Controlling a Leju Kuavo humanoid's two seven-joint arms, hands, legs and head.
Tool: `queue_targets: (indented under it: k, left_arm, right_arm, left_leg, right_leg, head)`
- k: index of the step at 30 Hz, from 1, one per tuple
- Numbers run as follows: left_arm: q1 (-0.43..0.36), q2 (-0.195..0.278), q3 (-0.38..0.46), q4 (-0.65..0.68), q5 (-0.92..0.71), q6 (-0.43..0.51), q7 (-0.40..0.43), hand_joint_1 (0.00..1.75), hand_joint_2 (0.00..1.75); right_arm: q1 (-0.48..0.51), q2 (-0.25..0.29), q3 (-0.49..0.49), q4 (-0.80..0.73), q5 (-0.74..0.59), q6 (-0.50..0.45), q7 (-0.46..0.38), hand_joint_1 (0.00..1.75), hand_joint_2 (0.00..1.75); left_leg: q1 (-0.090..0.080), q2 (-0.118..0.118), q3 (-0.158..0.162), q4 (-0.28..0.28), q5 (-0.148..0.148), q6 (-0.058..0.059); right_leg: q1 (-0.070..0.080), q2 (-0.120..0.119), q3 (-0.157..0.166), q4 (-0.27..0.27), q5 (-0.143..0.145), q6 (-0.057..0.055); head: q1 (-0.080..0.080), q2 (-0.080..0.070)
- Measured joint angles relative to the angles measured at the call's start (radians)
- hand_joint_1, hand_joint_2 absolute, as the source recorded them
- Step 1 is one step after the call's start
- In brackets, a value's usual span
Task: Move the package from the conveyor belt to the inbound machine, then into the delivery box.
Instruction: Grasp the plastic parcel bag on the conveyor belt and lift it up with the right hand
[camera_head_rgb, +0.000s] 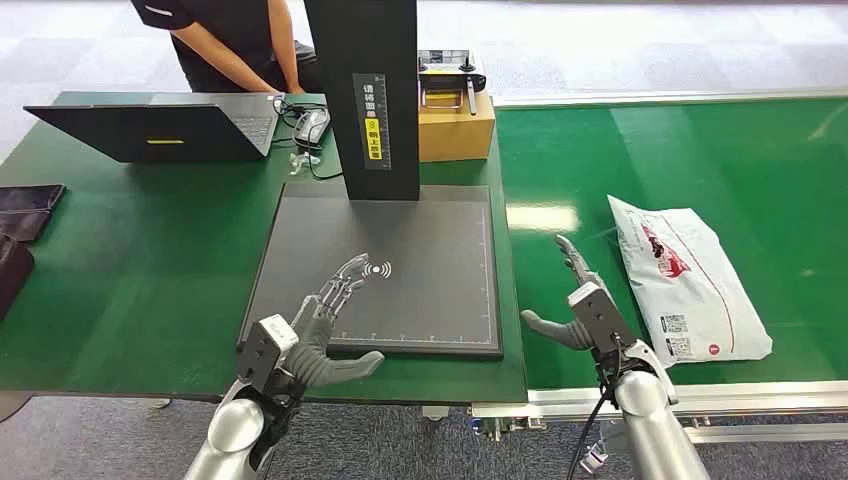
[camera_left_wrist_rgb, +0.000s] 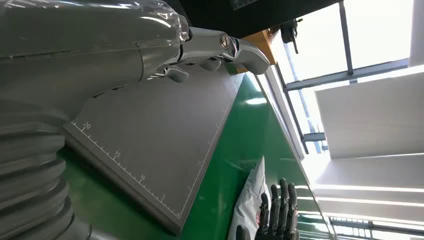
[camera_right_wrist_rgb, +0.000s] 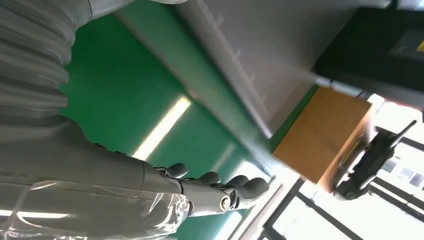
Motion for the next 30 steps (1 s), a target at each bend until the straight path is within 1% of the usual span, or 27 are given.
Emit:
queue_targets:
  k: [2, 5, 10, 13, 16, 19, 23, 26, 28, 30]
  left_arm:
    - [0.0, 0.001, 0.0, 0.0, 0.002, 0.001, 0.0, 0.0, 1.75]
    - [0.002, 0.003, 0.0, 0.0, 0.008, 0.005, 0.002, 0.0, 1.75]
    - [0.013, 0.006, 0.006, 0.0, 0.014, 0.019, 0.004, 0.0, 1.75]
    - [0.025, 0.009, 0.014, -0.001, 0.018, 0.027, 0.004, 0.0, 1.75]
    - [0.034, 0.01, 0.018, -0.001, 0.02, 0.033, 0.003, 0.0, 1.75]
    - [0.037, 0.011, 0.019, -0.001, 0.024, 0.037, 0.001, 0.0, 1.75]
    - [0.038, 0.012, 0.019, -0.001, 0.032, 0.039, 0.0, 0.0, 1.75]
    - [0.038, 0.012, 0.019, -0.001, 0.038, 0.04, 0.0, 0.0, 1.75]
    - [0.037, 0.012, 0.018, 0.0, 0.04, 0.04, -0.002, 0.0, 1.75]
    - [0.035, 0.013, 0.017, 0.004, 0.045, 0.042, -0.006, 0.0, 1.75]
  right_arm:
    - [-0.023, -0.015, 0.001, 0.026, 0.02, -0.021, 0.001, 0.0, 1.75]
    - [-0.09, -0.055, 0.002, 0.1, 0.06, -0.067, 0.002, 0.0, 1.75]
    - [-0.198, -0.113, 0.003, 0.236, 0.088, -0.12, 0.0, 0.0, 1.75]
    - [-0.263, -0.151, 0.004, 0.325, 0.125, -0.196, 0.006, 0.0, 1.75]
    - [-0.324, -0.187, 0.004, 0.418, 0.169, -0.289, 0.03, 0.0, 1.75]
    - [-0.373, -0.219, -0.001, 0.5, 0.183, -0.345, 0.053, 0.0, 1.75]
    - [-0.426, -0.256, -0.027, 0.621, 0.192, -0.444, 0.103, 0.0, 1.75]
    - [-0.44, -0.278, -0.048, 0.691, 0.196, -0.514, 0.128, 0.0, 1.75]
    - [-0.441, -0.287, -0.061, 0.729, 0.194, -0.523, 0.144, 0.0, 1.75]
    - [-0.442, -0.293, -0.068, 0.767, 0.199, -0.501, 0.171, 0.0, 1.75]
  left_leg:
    - [0.0, 0.0, 0.0, 0.0, 0.0, 0.0]
    - [-0.001, 0.0, 0.0, 0.0, 0.001, 0.001]
    - [-0.002, -0.001, 0.0, 0.0, 0.001, 0.002]
    - [-0.002, -0.001, 0.0, 0.0, 0.002, 0.002]
    - [-0.002, -0.001, 0.0, 0.0, 0.002, 0.002]
    - [-0.003, -0.001, 0.0, 0.0, 0.002, 0.002]
    - [-0.003, -0.003, -0.001, 0.001, 0.002, 0.003]
    - [-0.003, -0.003, -0.001, 0.001, 0.002, 0.003]
    - [-0.003, -0.003, -0.001, 0.001, 0.002, 0.003]
    - [-0.003, -0.003, -0.001, 0.001, 0.002, 0.003]
  right_leg:
    - [0.0, 0.0, 0.0, 0.0, 0.0, 0.0]
    - [-0.001, 0.0, 0.0, 0.0, 0.001, 0.001]
    - [-0.002, -0.001, 0.0, 0.0, 0.001, 0.002]
    - [-0.002, -0.001, 0.0, 0.0, 0.001, 0.002]
    - [-0.003, -0.001, 0.0, 0.0, 0.002, 0.002]
    - [-0.003, -0.001, 0.0, 0.0, 0.002, 0.002]
    - [-0.003, -0.003, -0.001, 0.0, 0.002, 0.002]
    - [-0.003, -0.003, -0.001, 0.0, 0.002, 0.002]
    - [-0.003, -0.003, -0.001, 0.0, 0.002, 0.002]
    - [-0.003, -0.003, -0.001, 0.0, 0.002, 0.002]
  head:
    - [0.0, 0.0]
    - [0.0, 0.0]
    - [0.0, 0.0]
    - [0.0, 0.0]
    - [0.0, 0.0]
    - [0.0, 0.0]
    - [0.0, 0.0]
    - [0.0, 0.0]
    - [0.0, 0.0]
    - [0.0, 0.0]
